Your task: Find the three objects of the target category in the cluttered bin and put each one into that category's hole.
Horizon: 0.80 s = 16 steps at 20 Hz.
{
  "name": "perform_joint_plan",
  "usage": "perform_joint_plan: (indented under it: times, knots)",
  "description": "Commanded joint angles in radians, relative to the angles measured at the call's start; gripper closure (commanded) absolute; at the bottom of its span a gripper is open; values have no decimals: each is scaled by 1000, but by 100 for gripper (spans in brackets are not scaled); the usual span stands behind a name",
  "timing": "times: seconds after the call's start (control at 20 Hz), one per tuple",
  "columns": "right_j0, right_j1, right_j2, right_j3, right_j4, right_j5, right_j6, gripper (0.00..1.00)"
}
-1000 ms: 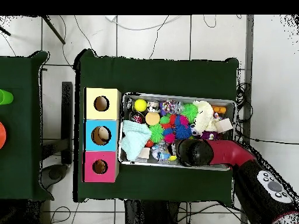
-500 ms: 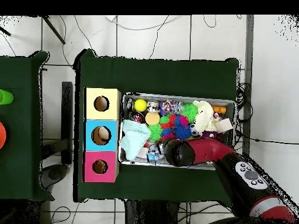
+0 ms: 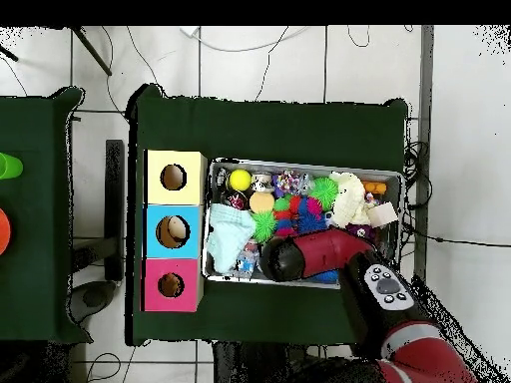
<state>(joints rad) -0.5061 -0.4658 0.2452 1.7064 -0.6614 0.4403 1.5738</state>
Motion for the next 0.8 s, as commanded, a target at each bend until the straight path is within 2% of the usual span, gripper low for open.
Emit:
perform_joint_plan:
  times: [0.05, 0.3, 0.8]
  knots:
    - [103, 28, -22, -159, 156, 27, 298, 0]
    - [166, 56, -82, -230, 225, 59, 316, 0]
    - [229, 94, -160, -291, 316, 60, 296, 0]
